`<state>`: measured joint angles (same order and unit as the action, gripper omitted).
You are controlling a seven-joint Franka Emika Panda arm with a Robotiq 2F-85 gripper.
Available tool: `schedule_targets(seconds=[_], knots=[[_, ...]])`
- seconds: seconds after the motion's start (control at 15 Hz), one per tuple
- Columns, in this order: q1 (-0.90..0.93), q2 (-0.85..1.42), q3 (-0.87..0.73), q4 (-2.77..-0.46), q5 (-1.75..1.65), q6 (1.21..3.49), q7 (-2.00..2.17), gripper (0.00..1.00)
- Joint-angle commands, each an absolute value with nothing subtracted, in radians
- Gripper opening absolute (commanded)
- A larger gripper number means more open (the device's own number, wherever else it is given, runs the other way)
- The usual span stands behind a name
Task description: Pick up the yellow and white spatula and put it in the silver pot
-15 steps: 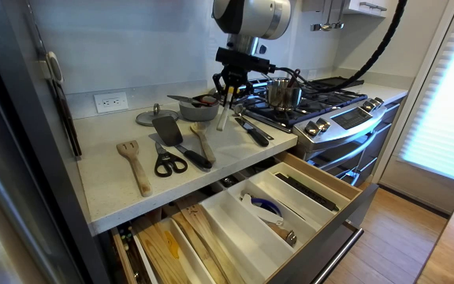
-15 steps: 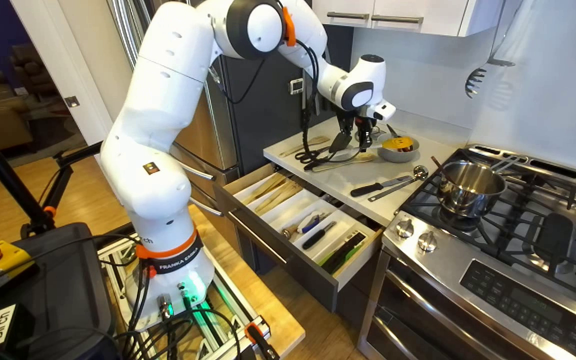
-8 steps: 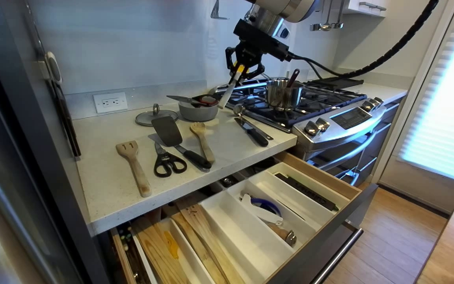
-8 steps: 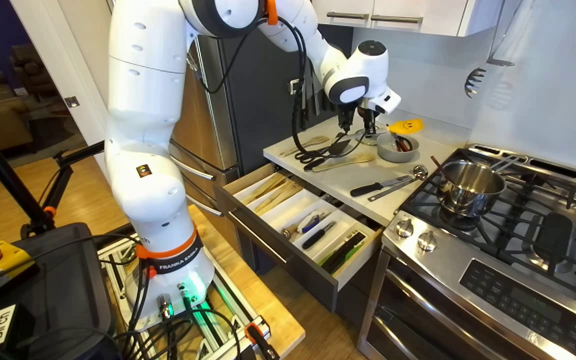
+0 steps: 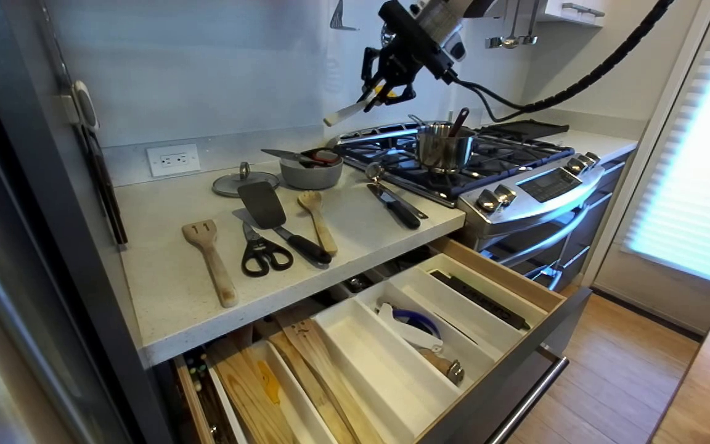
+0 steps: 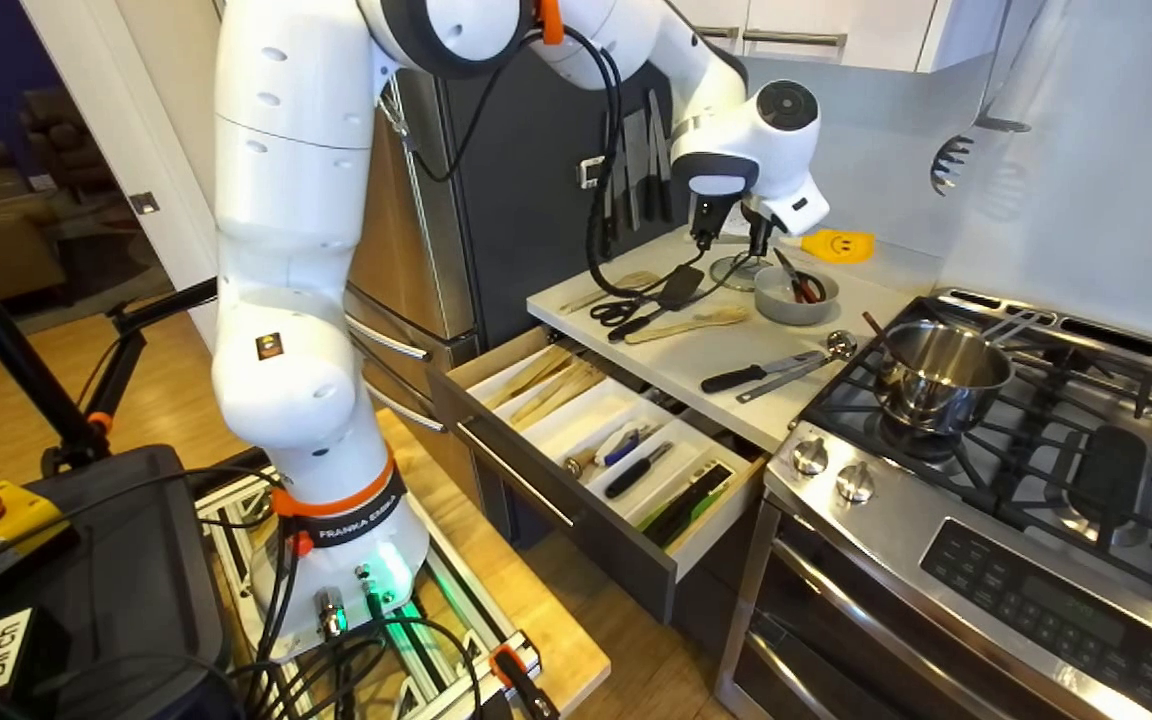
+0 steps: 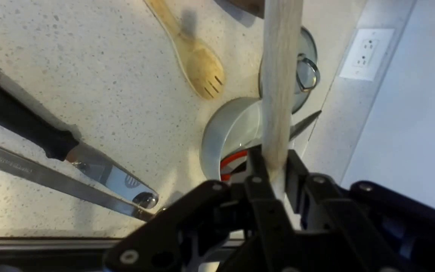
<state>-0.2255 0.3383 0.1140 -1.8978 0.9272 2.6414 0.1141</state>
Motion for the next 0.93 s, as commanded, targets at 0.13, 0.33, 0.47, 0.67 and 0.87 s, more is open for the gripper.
schedule_targets(seconds=[0.13, 0.33, 0.47, 0.67, 0.87], knots=[[-0.327, 0.302, 0.016, -1.884, 1.269, 2.456, -0.009, 0.04], [-0.336, 0.31, -0.055, -1.875, 1.43, 2.378, -0.017, 0.04], [-0.337, 0.319, -0.093, -1.866, 1.526, 2.337, -0.002, 0.04], [-0.301, 0.319, -0.138, -1.87, 1.553, 2.334, -0.002, 0.17], [-0.305, 0.327, -0.152, -1.86, 1.603, 2.312, 0.001, 0.04]])
